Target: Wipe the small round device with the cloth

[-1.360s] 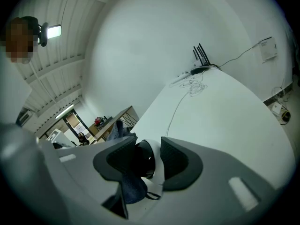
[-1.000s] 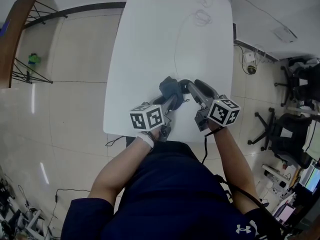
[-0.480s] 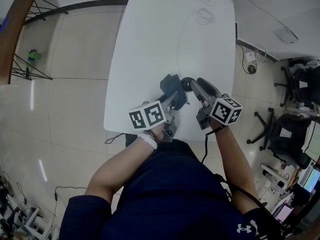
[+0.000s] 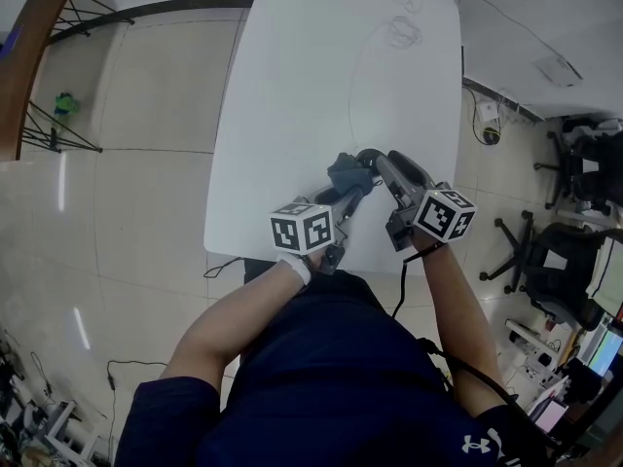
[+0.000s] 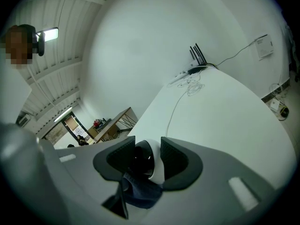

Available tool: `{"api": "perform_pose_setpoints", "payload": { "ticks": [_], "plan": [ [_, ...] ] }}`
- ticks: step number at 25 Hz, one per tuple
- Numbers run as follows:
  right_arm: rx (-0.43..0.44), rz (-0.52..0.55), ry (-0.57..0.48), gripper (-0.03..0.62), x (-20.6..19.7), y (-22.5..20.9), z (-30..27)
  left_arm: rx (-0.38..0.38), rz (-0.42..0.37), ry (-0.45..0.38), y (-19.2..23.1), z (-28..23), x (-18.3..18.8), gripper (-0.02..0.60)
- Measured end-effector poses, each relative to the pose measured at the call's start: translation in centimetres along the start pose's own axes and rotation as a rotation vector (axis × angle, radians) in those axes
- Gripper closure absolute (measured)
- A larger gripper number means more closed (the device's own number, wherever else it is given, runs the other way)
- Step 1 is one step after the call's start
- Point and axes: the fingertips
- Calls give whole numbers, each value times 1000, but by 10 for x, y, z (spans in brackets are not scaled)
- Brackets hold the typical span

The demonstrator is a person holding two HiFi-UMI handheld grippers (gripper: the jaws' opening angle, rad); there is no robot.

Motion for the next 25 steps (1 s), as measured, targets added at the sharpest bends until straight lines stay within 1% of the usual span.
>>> {"api": "perform_pose_setpoints", "payload": {
  "ticks": [5,8,10,11,12,13,14,15,16,17,18,19,20,21,22,23,24,25],
  "plan": [
    [-5,1,-6,419,0,0,0,70,43,27,29,0,-8,486],
    [-9,-5,-7,419,-1,0,1,120,63,85,41,2,-6,485],
    [-14,-11,-8,419,-1,-1,1,162,64,122,48,8,5,485],
    [-17,-13,-9,419,-1,-1,1,178,40,133,49,10,18,486],
    [-19,-14,-10,419,-1,-1,0,192,-9,142,50,12,33,488],
    [-22,-15,-12,419,-1,-1,0,206,-84,154,49,12,51,488],
    [-26,-17,-14,419,-2,-1,0,219,-184,179,48,10,69,488],
    [-30,-19,-17,419,-2,-1,0,222,-309,223,44,5,85,488],
    [-35,-21,-19,419,-2,-1,1,203,-449,286,38,-4,97,488],
    [-40,-24,-22,419,-3,-1,1,159,-591,358,32,-16,105,488],
    [-45,-26,-23,419,-3,-1,1,99,-724,434,27,-30,109,488],
    [-50,-30,-24,419,-3,-2,0,35,-845,513,25,-44,108,488],
    [-54,-35,-26,419,-3,-3,0,-25,-947,595,26,-55,105,488],
    [-57,-41,-28,419,-4,-4,0,-79,-1019,676,28,-62,99,488],
    [-60,-47,-30,419,-4,-4,0,-127,-1052,745,30,-66,91,488],
    [-63,-50,-32,419,-4,-5,1,-168,-1048,794,30,-65,83,488],
    [-66,-53,-35,419,-4,-5,1,-200,-1023,823,28,-63,75,488],
    [-69,-56,-38,419,-4,-5,2,-218,-993,833,27,-60,70,489]
  ]
}}
Point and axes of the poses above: the fingertips, and each gripper's own axes: z backward along the fingers, y to its left, x out of its top, and after that the axes turned 9 degrees about -x, right-handed
